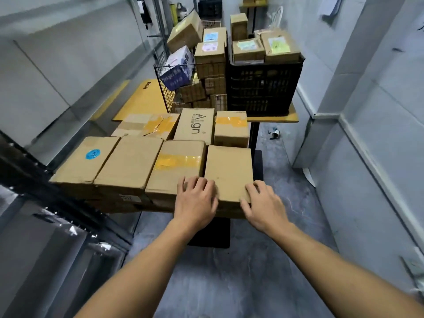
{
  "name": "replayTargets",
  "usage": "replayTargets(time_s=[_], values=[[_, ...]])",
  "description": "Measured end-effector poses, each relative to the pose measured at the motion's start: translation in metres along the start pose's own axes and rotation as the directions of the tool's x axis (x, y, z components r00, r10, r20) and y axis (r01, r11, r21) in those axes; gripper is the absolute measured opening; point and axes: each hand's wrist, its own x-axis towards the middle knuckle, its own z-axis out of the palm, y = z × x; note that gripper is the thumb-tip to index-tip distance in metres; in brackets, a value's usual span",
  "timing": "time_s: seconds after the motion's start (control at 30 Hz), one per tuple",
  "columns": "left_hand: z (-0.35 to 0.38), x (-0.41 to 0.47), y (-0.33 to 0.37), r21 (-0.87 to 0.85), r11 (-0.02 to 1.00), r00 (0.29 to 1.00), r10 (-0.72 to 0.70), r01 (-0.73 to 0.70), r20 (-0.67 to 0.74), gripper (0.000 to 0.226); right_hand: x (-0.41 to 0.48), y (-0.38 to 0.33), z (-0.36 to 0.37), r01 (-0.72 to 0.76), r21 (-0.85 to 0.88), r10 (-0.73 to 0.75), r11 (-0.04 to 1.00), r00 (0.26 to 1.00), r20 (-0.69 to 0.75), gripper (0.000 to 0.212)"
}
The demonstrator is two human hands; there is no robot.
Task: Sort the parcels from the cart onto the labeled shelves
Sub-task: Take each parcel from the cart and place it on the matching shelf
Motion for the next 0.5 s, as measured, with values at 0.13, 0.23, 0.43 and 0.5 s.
replayTargets(time_s=[0.13,0.23,0.43,0.5], values=[[0.008,-0.003,0.008,0.021,0.993,0.993,-0.118,0.118,-0.021,0.038,0.003,0.007,0.010,-0.083,0.245,0.073,0.966,0.996,0.050,0.047],[0.013,-0.004,0.015,0.003,0.988,0.988,-0.157,0.157,0.008,0.039,0.004,0.013,0.020,-0.160,0.465,0.127,0.870,0.987,0.102,0.049],[0.013,-0.001,0.033,-0.072,0.971,0.973,-0.227,0.229,0.031,0.038,0.005,0.017,0.026,-0.243,0.703,0.192,0.668,0.969,0.153,0.046],[0.013,-0.002,0.039,-0.134,0.967,0.976,-0.217,0.217,0.010,0.040,0.007,0.021,0.022,-0.266,0.746,0.234,0.610,0.960,0.152,0.042]])
